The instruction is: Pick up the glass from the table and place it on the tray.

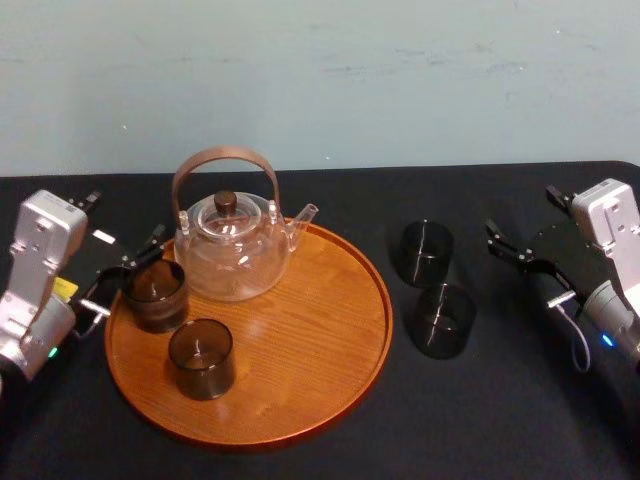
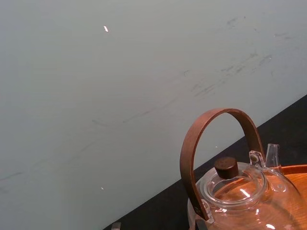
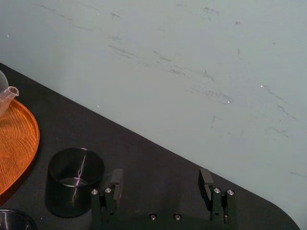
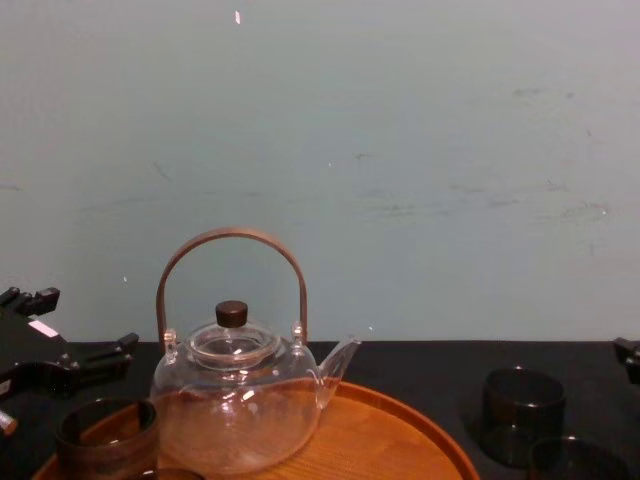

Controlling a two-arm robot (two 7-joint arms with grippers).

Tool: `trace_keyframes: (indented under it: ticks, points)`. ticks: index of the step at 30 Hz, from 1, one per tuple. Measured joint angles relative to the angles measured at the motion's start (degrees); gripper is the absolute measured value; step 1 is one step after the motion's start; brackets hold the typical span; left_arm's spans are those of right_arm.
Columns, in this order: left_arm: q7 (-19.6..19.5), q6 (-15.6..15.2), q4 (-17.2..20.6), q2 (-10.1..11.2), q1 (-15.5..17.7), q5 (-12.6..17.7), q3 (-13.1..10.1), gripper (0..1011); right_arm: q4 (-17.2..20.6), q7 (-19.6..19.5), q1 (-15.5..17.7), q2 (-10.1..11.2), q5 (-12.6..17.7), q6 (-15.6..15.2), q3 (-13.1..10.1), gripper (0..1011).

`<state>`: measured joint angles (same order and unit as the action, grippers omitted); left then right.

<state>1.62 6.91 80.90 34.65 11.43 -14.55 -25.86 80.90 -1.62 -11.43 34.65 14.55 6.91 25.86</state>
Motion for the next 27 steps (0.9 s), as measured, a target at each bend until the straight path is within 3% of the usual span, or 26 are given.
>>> trace_keyframes:
  ticks: [27]
  points:
    - [0.0, 0.0, 0.0, 0.0, 0.0, 0.0, 0.0, 1001, 0.0, 0.0, 0.0, 0.0, 0.0, 0.0, 0.0, 1002]
